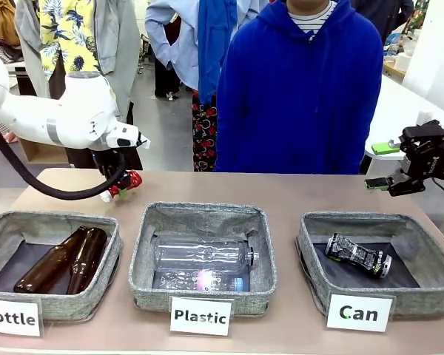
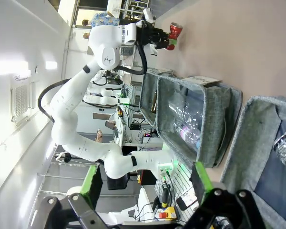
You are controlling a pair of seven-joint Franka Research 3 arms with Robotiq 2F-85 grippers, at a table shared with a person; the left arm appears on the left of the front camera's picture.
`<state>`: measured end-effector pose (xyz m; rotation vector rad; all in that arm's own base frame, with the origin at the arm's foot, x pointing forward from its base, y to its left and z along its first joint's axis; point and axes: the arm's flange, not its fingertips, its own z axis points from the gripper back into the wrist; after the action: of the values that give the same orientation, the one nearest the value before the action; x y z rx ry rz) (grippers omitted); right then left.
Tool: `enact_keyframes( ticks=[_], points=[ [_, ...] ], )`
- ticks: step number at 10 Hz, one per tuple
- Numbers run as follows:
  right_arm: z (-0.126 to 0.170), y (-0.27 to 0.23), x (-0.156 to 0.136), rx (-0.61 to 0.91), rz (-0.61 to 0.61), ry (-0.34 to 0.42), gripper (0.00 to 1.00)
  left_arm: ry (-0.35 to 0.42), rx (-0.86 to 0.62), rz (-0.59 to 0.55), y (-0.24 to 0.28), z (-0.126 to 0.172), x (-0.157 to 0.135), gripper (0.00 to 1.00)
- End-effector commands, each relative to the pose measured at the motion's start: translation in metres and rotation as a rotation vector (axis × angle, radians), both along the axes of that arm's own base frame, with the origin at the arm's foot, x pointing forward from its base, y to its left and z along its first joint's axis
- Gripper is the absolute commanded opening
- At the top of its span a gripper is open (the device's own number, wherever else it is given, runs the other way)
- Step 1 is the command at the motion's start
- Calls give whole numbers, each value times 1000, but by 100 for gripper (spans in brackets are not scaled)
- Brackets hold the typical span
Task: Sort the can waste into the basket.
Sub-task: Pick up the can waste from the table and place it in the right Fabric basket.
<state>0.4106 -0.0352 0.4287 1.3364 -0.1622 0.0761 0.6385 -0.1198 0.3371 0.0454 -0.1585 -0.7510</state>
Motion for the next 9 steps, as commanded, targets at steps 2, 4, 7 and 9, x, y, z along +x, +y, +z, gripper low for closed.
enact_keyframes(
  ticks=[2, 4, 7, 9],
  points=[
    [2, -2, 1, 1, 13, -14, 100, -44, -38, -102, 27, 84, -74, 0],
    [2, -2, 1, 1, 13, -14, 100, -3, -95, -252, 63, 151, -158, 0],
    [2, -2, 1, 1, 13, -14, 100, -31, -212, -568, 98, 164, -249, 0],
    [2, -2, 1, 1, 13, -14, 100, -37, -196, -477, 85, 175, -232, 0]
  ],
)
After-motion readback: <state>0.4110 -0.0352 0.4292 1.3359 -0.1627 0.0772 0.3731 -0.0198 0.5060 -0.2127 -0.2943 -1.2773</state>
